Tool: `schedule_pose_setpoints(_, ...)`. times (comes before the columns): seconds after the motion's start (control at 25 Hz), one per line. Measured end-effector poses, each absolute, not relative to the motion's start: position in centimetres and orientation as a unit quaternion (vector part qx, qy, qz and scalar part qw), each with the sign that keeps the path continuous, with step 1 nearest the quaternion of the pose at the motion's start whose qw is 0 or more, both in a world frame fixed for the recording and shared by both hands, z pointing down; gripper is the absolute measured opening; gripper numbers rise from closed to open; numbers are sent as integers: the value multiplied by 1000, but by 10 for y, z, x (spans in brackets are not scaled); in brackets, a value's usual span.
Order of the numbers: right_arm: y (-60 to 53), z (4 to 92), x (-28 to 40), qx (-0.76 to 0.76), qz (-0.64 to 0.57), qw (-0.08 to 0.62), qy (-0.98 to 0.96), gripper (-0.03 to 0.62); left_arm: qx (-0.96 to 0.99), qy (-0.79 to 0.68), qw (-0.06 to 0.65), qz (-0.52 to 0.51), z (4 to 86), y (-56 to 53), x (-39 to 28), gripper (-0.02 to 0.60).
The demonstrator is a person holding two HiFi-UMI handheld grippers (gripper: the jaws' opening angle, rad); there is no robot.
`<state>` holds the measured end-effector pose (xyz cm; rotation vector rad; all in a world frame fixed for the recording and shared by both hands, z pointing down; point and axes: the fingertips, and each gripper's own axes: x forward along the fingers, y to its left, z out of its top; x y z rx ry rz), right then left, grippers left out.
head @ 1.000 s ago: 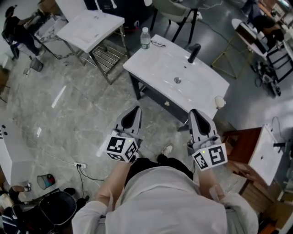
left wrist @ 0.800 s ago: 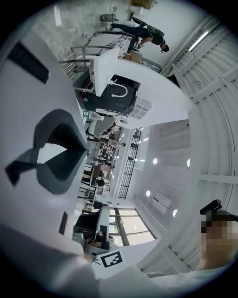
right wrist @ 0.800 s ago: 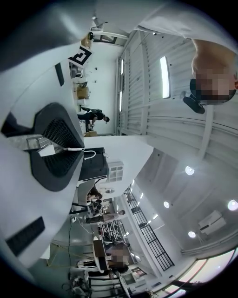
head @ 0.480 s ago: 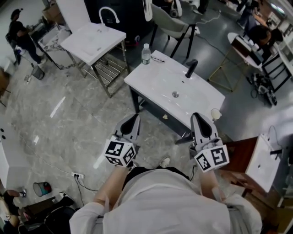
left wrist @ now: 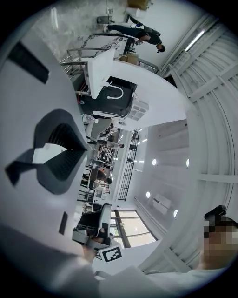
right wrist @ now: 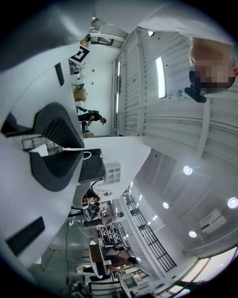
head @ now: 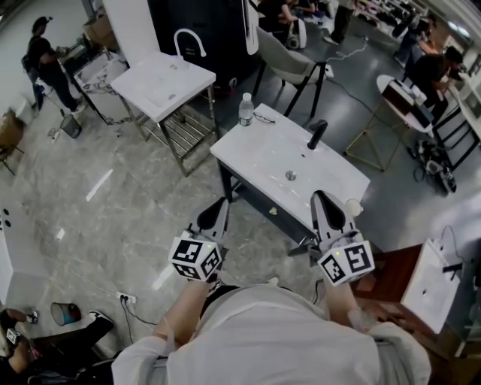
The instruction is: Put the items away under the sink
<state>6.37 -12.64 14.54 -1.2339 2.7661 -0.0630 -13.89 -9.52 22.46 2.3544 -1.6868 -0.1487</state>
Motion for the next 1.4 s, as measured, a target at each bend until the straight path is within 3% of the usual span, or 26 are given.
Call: schedule_pose_setpoints(1.4,-117,175,67,-427,-45,65,901,40,839,-525,135,-51,243,-121,-111,3)
